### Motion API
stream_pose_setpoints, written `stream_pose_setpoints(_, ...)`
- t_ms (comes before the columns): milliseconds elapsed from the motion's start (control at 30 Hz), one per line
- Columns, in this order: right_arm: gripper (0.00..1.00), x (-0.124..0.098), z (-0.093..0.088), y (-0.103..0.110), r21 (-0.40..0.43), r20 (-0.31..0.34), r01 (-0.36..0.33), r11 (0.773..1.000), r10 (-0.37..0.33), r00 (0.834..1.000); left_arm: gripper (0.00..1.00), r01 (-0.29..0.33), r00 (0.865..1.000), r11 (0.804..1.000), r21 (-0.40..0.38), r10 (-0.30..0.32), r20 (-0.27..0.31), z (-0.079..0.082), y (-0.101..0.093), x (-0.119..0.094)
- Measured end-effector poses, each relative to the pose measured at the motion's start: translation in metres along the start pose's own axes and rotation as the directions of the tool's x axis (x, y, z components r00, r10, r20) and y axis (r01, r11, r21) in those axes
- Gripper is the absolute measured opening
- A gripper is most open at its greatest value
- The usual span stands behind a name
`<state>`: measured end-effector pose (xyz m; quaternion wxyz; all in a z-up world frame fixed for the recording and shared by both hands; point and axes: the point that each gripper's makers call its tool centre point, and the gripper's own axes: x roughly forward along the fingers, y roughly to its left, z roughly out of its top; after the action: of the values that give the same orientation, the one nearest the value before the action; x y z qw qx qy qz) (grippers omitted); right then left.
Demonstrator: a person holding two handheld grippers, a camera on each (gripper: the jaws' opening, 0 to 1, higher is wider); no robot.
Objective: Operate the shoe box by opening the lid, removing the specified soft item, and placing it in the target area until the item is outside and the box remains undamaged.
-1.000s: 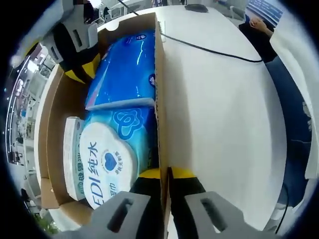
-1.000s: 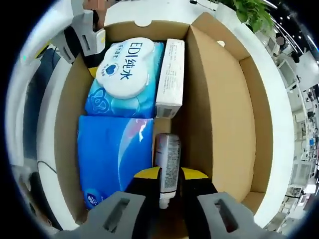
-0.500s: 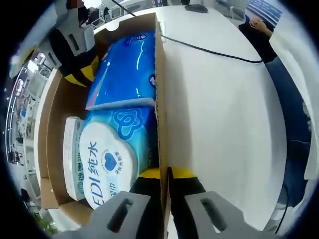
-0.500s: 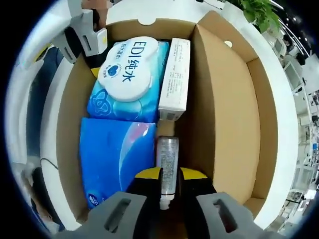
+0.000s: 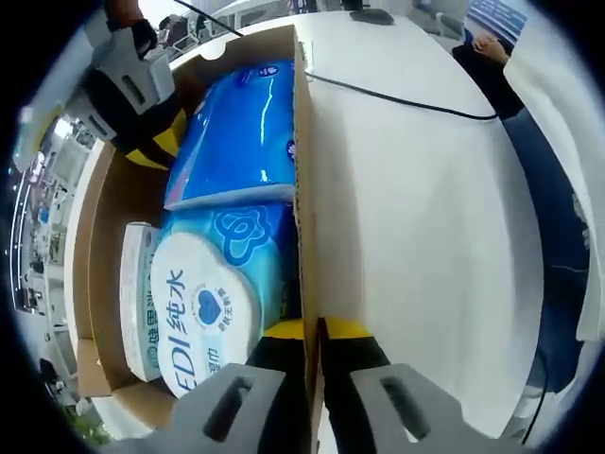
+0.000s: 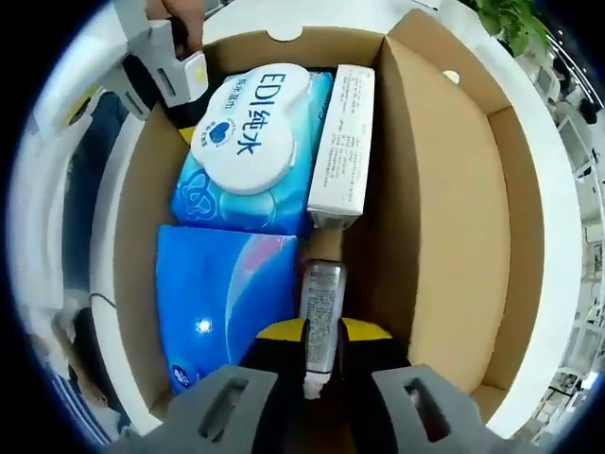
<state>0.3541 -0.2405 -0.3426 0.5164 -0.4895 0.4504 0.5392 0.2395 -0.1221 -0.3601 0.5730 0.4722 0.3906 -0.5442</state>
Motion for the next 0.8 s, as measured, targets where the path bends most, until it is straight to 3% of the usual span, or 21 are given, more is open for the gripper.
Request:
stream_pose_setpoints(433,0.12,-0.0047,0.0011,0.0038,0.019,-0.005,-0.073,0.997,0.073,0.997,0.01,0.0,1.0,1.0,0.009,0.0,0.003,-0.001,0.0003,0.0002)
stream_pose_setpoints(800,0.12,-0.0003,0.0,0.0036,-0.015,-0.039,-0.029,0.999,0.029,0.999,0.01,0.003,1.0,1.0,0.011,-0.003,0.002,-0.0005,-0.0006,0.0)
